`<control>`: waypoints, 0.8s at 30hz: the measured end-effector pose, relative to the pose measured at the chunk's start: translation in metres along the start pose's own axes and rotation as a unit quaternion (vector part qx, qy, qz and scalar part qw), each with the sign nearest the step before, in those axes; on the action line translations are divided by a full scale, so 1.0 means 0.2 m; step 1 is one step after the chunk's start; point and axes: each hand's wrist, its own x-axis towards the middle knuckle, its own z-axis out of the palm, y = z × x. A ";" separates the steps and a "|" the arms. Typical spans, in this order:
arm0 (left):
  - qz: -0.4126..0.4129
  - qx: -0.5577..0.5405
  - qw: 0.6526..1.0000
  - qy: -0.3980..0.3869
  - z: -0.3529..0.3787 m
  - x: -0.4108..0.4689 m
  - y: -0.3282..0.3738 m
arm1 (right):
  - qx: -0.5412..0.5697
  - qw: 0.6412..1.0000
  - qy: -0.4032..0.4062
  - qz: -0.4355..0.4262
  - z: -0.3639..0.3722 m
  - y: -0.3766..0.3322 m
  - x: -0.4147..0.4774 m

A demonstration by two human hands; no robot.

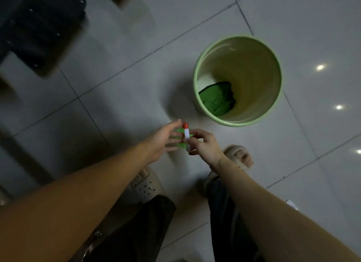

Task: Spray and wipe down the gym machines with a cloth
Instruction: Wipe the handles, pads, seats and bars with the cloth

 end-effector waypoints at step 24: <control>-0.005 0.026 0.996 0.087 0.18 -0.07 0.07 | 0.111 0.990 -0.017 0.091 -0.30 -0.14 -0.23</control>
